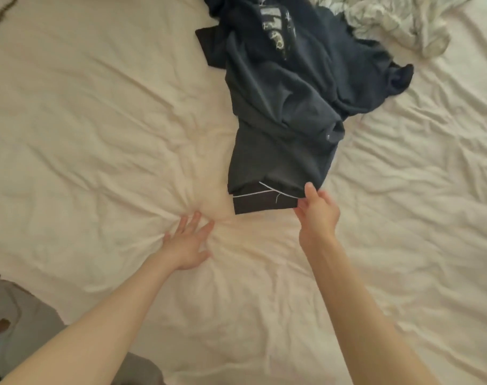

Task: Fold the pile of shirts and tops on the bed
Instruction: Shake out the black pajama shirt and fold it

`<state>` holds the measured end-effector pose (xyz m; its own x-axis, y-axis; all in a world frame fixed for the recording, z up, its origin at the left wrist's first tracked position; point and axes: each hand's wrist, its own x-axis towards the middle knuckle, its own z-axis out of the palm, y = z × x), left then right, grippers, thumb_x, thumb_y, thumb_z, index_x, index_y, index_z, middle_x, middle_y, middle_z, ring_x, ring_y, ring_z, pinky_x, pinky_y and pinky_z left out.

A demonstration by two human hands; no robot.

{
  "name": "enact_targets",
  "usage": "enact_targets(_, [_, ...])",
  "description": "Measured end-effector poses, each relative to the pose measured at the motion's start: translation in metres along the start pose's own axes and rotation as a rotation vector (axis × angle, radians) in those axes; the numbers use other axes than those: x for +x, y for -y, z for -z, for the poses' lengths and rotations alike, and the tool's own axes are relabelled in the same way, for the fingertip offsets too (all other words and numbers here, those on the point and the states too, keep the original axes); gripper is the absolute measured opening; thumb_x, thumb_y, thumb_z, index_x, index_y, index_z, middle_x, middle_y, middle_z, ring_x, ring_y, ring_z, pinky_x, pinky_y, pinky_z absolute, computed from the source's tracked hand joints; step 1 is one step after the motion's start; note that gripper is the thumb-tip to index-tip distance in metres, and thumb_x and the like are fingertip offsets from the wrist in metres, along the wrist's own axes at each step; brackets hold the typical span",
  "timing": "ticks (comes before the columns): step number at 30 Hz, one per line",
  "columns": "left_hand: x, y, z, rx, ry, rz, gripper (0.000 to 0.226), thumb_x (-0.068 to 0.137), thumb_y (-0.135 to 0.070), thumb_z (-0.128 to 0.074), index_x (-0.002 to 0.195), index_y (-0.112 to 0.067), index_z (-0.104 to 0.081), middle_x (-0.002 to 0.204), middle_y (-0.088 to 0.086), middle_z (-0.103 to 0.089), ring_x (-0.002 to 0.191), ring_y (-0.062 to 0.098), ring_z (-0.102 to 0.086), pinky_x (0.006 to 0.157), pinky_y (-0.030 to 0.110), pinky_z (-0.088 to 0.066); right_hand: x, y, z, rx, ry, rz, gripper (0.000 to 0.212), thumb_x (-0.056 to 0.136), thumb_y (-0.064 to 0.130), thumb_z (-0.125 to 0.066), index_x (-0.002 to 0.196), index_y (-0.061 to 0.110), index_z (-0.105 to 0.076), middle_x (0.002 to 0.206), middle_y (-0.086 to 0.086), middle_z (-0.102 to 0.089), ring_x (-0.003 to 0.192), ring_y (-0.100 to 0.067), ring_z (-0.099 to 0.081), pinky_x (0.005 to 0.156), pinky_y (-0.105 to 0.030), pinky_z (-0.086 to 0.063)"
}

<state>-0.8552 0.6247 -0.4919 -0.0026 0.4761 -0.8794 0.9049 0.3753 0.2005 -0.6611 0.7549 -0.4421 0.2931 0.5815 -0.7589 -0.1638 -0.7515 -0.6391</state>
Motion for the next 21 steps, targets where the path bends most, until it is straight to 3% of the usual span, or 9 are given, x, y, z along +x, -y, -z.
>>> enact_targets(3, [-0.028,-0.012,-0.005,-0.293,-0.33,-0.072,0.063,0.095,-0.03,-0.05,0.149,-0.017,-0.019,0.155,0.008,-0.018,0.142,0.02,-0.018,0.114,0.028,-0.018,-0.047,-0.008,0.034,0.057,0.072,0.007,0.021,0.095,0.012,-0.054,0.074,0.012,-0.051,0.079,-0.003,-0.06,0.07,-0.014,-0.061,0.078,-0.028,-0.053])
enact_targets(6, [-0.078,-0.044,-0.011,-0.398,-0.547,-0.273,0.07,0.09,-0.03,-0.06,0.147,-0.02,-0.022,0.153,-0.001,-0.021,0.141,0.012,-0.021,0.11,0.02,-0.018,-0.095,-0.02,0.055,0.083,0.165,0.0,0.014,0.095,0.011,-0.055,0.081,0.008,-0.055,0.081,-0.006,-0.066,0.074,-0.017,-0.066,0.08,-0.028,-0.055])
enact_targets(8, [-0.112,-0.07,-0.014,-0.388,-0.615,-0.43,0.073,0.087,-0.032,-0.063,0.147,-0.026,-0.023,0.152,-0.008,-0.02,0.14,0.005,-0.02,0.111,0.019,-0.021,-0.129,-0.022,0.06,0.088,0.221,0.028,0.011,0.094,0.011,-0.055,0.086,0.004,-0.058,0.085,-0.01,-0.069,0.079,-0.021,-0.067,0.077,-0.028,-0.056])
enact_targets(11, [-0.152,-0.095,-0.012,-0.415,-0.764,-0.557,0.063,0.086,-0.032,-0.063,0.142,-0.02,-0.035,0.146,-0.007,-0.033,0.133,0.005,-0.035,0.108,0.024,-0.035,-0.175,-0.004,0.068,0.045,0.218,0.156,0.015,0.093,0.009,-0.057,0.079,0.004,-0.056,0.075,-0.007,-0.062,0.07,-0.015,-0.065,0.058,-0.022,-0.054])
enact_targets(14, [-0.195,-0.107,0.013,-0.464,-0.875,-0.656,0.055,0.086,-0.022,-0.065,0.136,-0.016,-0.043,0.137,-0.007,-0.04,0.125,0.003,-0.04,0.103,0.018,-0.036,-0.219,0.031,0.087,-0.008,0.215,0.35,0.014,0.091,0.009,-0.059,0.081,0.0,-0.057,0.075,-0.01,-0.061,0.063,-0.009,-0.065,0.047,-0.02,-0.046])
enact_targets(18, [-0.269,-0.12,0.045,-0.361,-0.984,-0.812,0.046,0.088,-0.024,-0.063,0.131,-0.019,-0.047,0.13,-0.007,-0.049,0.117,0.004,-0.049,0.094,0.01,-0.038,-0.28,0.068,0.107,-0.214,0.156,0.676,0.03,0.089,0.012,-0.062,0.077,-0.013,-0.052,0.075,-0.031,-0.059,0.065,-0.015,-0.068,0.047,-0.022,-0.041])
enact_targets(21, [-0.328,-0.132,0.052,-0.49,-0.951,-0.86,0.046,0.086,-0.023,-0.065,0.129,-0.021,-0.047,0.123,-0.008,-0.054,0.107,0.006,-0.056,0.091,0.019,-0.046,-0.329,0.096,0.114,-0.275,0.104,0.815,0.033,0.088,0.014,-0.063,0.067,-0.007,-0.048,0.059,-0.02,-0.051,0.059,-0.012,-0.066,0.049,-0.021,-0.038])
